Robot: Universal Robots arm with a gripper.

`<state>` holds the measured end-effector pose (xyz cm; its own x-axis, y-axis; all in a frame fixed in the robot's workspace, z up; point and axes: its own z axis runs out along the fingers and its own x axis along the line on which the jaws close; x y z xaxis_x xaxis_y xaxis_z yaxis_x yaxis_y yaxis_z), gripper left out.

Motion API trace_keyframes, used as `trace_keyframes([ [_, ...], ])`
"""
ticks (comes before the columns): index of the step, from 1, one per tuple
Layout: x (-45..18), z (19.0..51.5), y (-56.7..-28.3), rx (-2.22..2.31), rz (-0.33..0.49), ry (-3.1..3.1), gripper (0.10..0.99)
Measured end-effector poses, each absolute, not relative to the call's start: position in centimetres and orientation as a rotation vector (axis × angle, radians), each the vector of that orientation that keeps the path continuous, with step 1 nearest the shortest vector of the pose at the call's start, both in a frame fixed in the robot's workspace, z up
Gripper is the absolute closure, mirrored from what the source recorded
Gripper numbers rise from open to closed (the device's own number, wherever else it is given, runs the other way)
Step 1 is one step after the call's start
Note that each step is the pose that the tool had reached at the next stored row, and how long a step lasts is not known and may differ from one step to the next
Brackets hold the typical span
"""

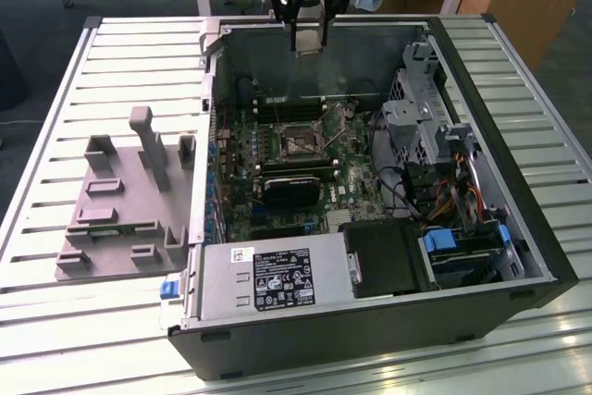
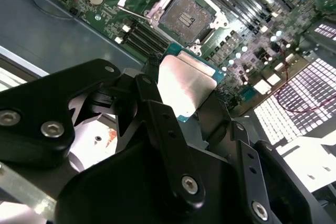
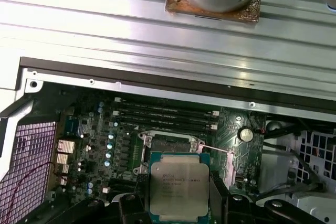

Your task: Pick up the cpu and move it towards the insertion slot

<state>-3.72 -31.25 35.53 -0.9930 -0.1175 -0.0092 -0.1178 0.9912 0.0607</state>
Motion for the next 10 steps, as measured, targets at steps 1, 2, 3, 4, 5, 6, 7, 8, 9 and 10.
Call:
trace_keyframes([
  [1,-3.72,35.41,-31.17,-0.185,0.096,3.129,0.549],
  [2,-3.71,35.31,-31.11,-0.186,0.096,3.129,0.549],
  [3,-3.71,35.25,-31.09,-0.186,0.096,3.129,0.549],
  [4,-3.71,35.24,-31.09,-0.186,0.096,3.129,0.549],
  [5,-3.71,35.24,-31.09,-0.186,0.096,3.129,0.549],
  [6,-3.71,35.24,-31.09,-0.186,0.096,3.129,0.549],
  [7,-3.71,35.22,-31.08,-0.186,0.096,3.129,0.549],
  [8,-3.71,35.2,-31.08,-0.186,0.096,3.129,0.549],
  [9,-3.71,35.2,-31.08,-0.186,0.096,3.129,0.549],
  [10,-3.71,35.2,-31.08,-0.186,0.096,3.129,0.549],
])
